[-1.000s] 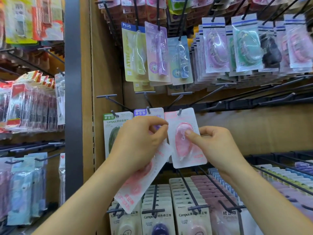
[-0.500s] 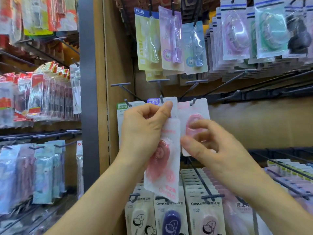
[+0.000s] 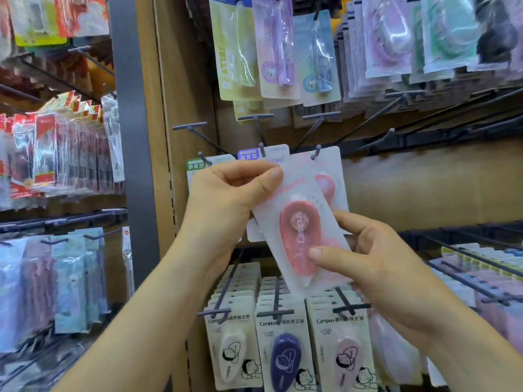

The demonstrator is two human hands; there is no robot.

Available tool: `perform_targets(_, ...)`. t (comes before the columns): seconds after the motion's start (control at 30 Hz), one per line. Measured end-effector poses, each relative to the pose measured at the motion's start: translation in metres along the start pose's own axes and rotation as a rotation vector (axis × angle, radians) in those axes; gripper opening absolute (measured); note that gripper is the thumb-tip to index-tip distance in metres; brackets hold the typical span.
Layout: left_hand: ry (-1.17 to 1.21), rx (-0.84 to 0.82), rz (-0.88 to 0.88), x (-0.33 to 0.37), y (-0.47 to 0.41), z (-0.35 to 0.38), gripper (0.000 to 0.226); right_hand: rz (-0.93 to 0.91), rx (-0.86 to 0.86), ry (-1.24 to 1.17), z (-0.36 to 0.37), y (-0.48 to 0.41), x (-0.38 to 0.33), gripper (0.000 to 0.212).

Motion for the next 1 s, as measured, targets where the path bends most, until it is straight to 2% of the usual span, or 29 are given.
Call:
perform_targets(0.13,-0.144,-0.067,0.088,-0.003,0.008,0.019,0.014,-0.067,0.022,-0.032,0.002,0.002,-0.008,0.042)
perform_targets(0.23,-0.223,-0.126,0.098,-0.01,0.01,0.027,0.022,-0.135,0.105,0.027,-0.005,0.004,-0.011,0.064)
perform_targets(0.33,-0.466,-0.063,0.307,-0.006,0.01,0.023,0.023,-0.226,0.238,0.097,-0.022,0.004,-0.023,0.07)
perform_targets(0.4,-0.607,-0.036,0.415,0.0,0.011,0.025,0.032,-0.255,0.266,0.113,-0.031,-0.003,-0.033,0.07)
perform_targets(0.53,-0.579,-0.056,0.353,0.0,0.004,0.031,0.05,-0.25,0.298,0.172,-0.041,-0.025,-0.045,0.078)
perform_targets(0.67,-0.596,-0.078,0.297,-0.004,-0.007,0.037,0.052,-0.227,0.3,0.126,-0.043,-0.041,-0.045,0.08)
perform_targets(0.87,-0.671,-0.118,0.258,-0.012,-0.017,0.041,0.052,-0.193,0.31,0.112,-0.046,-0.048,-0.035,0.057)
perform_targets(1.0,-0.753,-0.111,0.214,-0.012,-0.017,0.041,0.05,-0.182,0.371,0.203,-0.053,-0.048,-0.03,0.05)
Point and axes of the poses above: each hand's wrist, its own y-axis away from the middle knuckle, its own z-axis out of the palm, x = y × z, the point moved 7 cm from there along -y, towards the middle knuckle, and after that the axes turned 1 degree about y, right-handed, at the moved point
